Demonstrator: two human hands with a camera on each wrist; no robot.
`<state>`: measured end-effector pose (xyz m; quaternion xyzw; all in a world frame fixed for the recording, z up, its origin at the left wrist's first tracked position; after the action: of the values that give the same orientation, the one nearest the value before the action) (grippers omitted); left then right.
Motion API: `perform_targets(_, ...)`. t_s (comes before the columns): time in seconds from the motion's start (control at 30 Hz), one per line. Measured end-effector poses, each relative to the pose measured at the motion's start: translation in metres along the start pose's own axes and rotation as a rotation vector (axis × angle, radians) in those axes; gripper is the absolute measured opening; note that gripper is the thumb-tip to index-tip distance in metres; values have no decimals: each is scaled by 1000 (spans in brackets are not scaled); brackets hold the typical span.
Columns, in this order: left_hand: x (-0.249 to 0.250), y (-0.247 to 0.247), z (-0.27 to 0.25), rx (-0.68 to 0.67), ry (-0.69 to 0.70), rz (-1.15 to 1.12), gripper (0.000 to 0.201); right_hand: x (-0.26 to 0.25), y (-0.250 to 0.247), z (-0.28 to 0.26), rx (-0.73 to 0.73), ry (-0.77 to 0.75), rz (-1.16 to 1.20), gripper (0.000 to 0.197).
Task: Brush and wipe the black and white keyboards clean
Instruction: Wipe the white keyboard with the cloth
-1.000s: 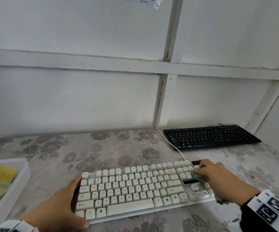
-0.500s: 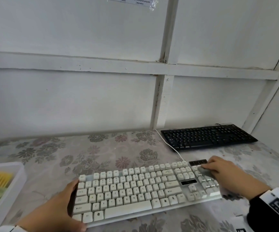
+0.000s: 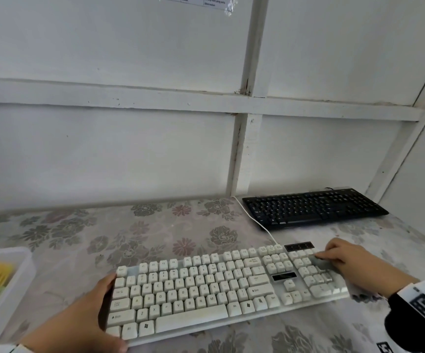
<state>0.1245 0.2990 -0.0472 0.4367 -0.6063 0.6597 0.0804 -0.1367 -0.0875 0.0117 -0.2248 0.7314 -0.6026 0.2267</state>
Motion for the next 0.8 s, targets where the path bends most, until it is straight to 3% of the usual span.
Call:
perform_targets(0.13, 3, -1, -1, -7, -13, 5, 119, -11, -13, 5, 83, -16, 47, 23)
perform_targets(0.3, 3, -2, -2, -7, -26, 7, 119, -44, 6, -8, -26, -159, 79, 25)
perform_targets(0.47, 8, -3, -3, -5, -26, -26, 118, 16, 3, 11, 50, 52, -54, 27)
perform_targets(0.57, 9, -3, -5, -3, -35, -22, 117, 32, 6, 18, 65, 101, -119, 25)
perform_targets(0.8, 25, -1, -4, -45, -56, -132, 98, -9, -5, 2, 153, -58, 73, 30)
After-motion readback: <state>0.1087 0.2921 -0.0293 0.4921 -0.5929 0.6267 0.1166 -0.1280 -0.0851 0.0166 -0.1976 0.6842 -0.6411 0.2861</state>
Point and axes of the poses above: each hand's wrist, its own z-axis towards the middle knuckle, its own y-axis out of the palm, x = y × z, the point moved 10 cm from there along z, towards the middle knuckle, and after that the axes turned 15 degrees about y, right-handed, at the moved point
